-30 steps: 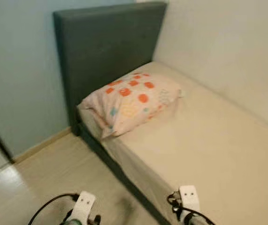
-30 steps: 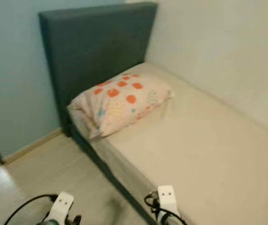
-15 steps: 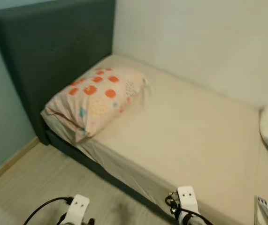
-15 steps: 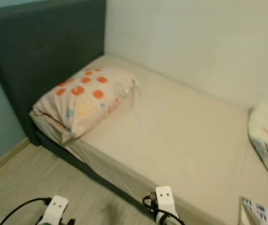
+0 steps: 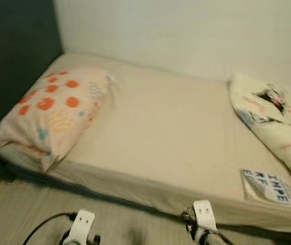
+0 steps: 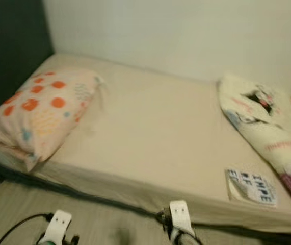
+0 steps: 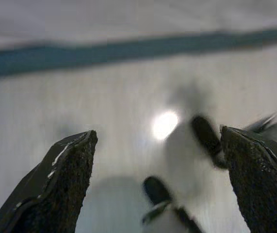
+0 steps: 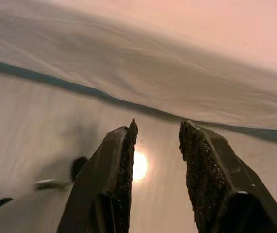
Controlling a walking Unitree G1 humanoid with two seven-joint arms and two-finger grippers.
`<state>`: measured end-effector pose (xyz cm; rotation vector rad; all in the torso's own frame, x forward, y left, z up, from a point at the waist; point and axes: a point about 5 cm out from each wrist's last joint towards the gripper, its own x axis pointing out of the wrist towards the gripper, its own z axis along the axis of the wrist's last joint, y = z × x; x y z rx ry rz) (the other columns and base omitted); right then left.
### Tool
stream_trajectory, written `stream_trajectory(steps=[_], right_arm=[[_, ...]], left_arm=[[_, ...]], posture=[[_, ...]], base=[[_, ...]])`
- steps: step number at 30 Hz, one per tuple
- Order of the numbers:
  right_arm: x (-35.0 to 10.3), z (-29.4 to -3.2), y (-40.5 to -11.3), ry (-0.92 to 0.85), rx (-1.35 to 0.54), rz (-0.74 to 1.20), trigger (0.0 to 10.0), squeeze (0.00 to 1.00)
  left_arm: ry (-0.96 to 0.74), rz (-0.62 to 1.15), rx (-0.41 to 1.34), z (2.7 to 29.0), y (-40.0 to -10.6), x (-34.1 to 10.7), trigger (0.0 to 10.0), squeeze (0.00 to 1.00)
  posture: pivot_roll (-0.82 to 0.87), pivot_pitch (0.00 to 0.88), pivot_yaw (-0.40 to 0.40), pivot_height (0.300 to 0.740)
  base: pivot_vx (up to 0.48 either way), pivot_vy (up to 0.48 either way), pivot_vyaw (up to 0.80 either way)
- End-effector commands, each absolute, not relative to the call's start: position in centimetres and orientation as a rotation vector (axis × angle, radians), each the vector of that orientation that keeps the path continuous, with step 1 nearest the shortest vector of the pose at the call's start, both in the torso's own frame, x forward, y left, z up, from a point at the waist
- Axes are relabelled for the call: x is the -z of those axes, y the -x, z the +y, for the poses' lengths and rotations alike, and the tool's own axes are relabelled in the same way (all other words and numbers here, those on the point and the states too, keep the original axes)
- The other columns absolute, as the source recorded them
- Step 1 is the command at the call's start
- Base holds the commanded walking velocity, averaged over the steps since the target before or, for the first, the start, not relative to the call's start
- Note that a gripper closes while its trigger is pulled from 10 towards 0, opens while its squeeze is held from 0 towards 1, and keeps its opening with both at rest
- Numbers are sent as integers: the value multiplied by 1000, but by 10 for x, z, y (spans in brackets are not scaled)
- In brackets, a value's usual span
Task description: Clean up the room
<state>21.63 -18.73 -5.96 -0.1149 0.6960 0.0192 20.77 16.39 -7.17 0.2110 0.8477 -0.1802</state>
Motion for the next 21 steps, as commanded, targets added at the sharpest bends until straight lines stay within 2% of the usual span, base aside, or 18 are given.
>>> stream_trajectory(steps=[1,21], right_arm=[[62,-186,-214,111,-17,708,10000,0],[61,-187,-214,108,-9,710,10000,0]], left_arm=[[-201,895,172,166,-195,79,10000,0],[-197,888,174,167,-196,78,10000,0]], posture=[[-53,0,-19,740],[-54,0,-17,740]], base=[[0,0,-800],[0,0,-800]])
